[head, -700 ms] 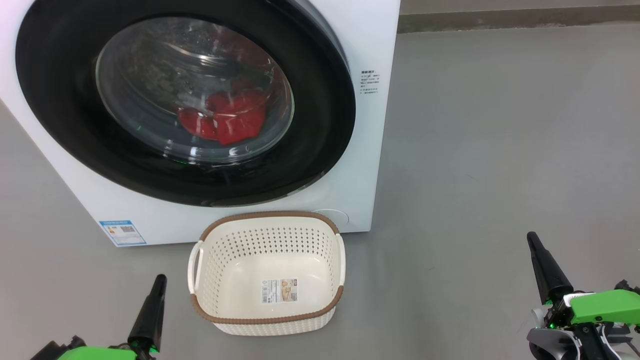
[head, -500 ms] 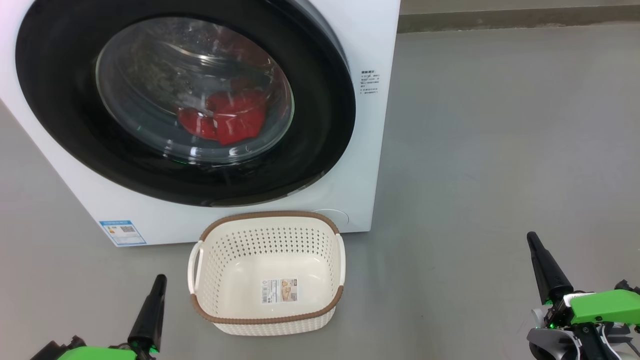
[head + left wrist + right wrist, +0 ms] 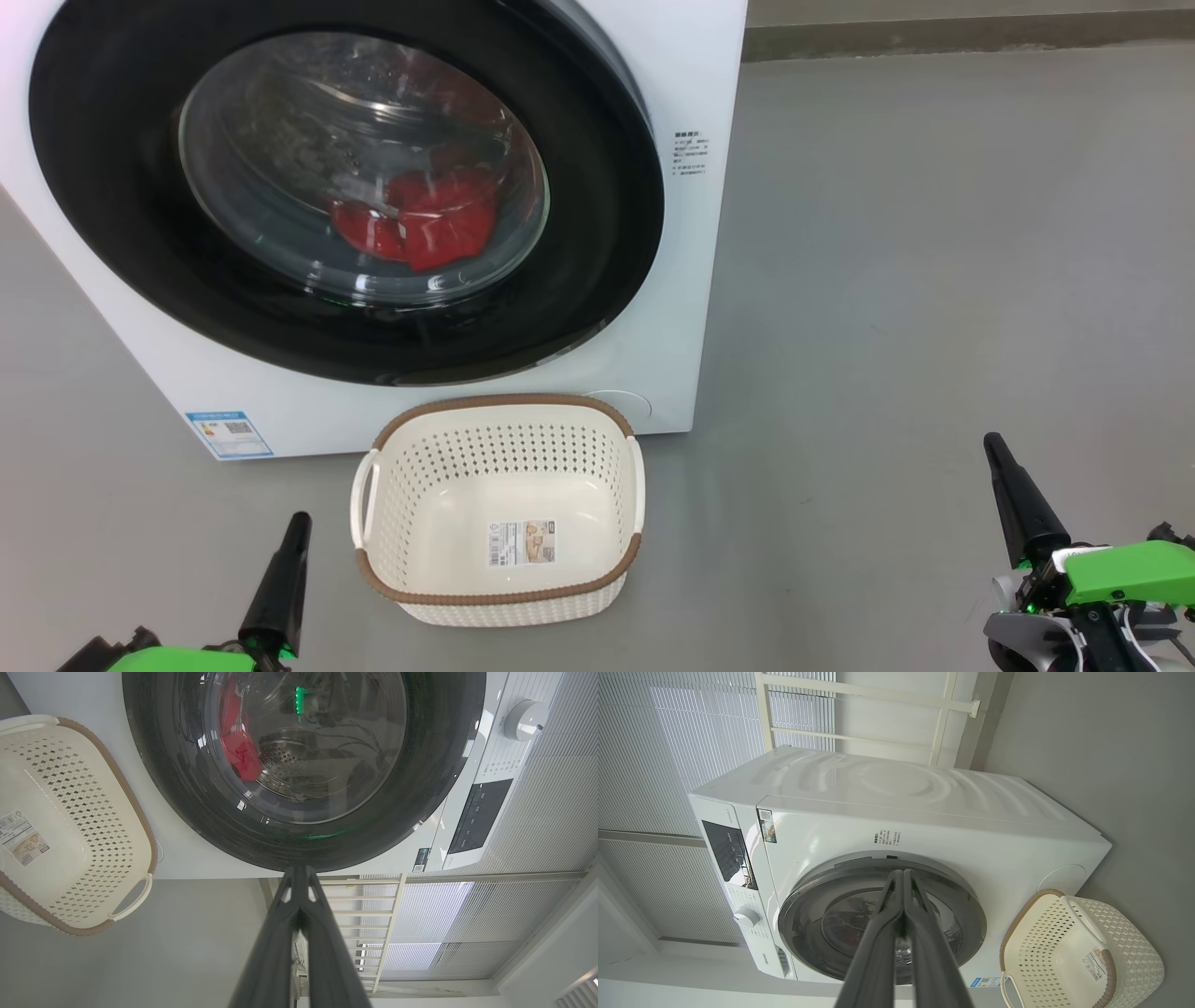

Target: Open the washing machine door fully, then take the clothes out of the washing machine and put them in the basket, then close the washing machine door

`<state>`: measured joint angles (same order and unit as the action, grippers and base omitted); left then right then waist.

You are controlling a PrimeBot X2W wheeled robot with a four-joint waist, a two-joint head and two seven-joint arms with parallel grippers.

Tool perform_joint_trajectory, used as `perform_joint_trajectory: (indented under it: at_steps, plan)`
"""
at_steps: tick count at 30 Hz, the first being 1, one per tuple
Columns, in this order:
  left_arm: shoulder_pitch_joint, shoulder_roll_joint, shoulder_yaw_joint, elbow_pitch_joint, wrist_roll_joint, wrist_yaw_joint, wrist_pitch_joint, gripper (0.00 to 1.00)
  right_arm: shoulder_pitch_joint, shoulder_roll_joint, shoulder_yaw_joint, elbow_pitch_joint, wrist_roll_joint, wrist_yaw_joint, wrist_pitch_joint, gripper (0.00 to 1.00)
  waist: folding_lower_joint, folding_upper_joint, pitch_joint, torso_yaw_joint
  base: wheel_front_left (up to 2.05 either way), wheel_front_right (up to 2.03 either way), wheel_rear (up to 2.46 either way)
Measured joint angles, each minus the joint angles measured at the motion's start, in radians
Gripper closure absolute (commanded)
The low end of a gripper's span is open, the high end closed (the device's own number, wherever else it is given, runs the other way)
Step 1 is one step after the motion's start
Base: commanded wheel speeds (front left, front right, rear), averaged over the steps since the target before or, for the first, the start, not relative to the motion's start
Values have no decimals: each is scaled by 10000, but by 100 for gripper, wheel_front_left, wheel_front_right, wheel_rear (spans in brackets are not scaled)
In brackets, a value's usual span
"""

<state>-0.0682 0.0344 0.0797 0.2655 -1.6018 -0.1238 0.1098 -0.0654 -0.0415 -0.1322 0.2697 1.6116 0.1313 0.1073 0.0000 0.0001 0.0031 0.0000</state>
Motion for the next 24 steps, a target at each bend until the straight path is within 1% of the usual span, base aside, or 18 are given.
perform_joint_trajectory:
  at_steps: [7,8,14,20,24]
  plan:
    - [0,0,0,0,0,0,0,100,0,0,0,0,0,0,0,100,0,0,0,0,0,0,0]
    - [4,-4,-6,17,2,2,0,0,4,4,4,19,0,0,-2,0,0,0,0,0,0,0,0]
    - [460,-203,-142,629,2,13,-2,0,492,238,128,694,0,2,-15,0,0,0,11,-1,0,0,0]
    - [477,-203,-263,660,4,13,-107,0,529,242,240,711,-2,2,-119,0,5,0,-10,-11,0,0,0]
    - [471,-192,-435,660,100,13,-247,0,514,232,428,708,-35,2,-245,0,2,0,8,-20,0,0,0]
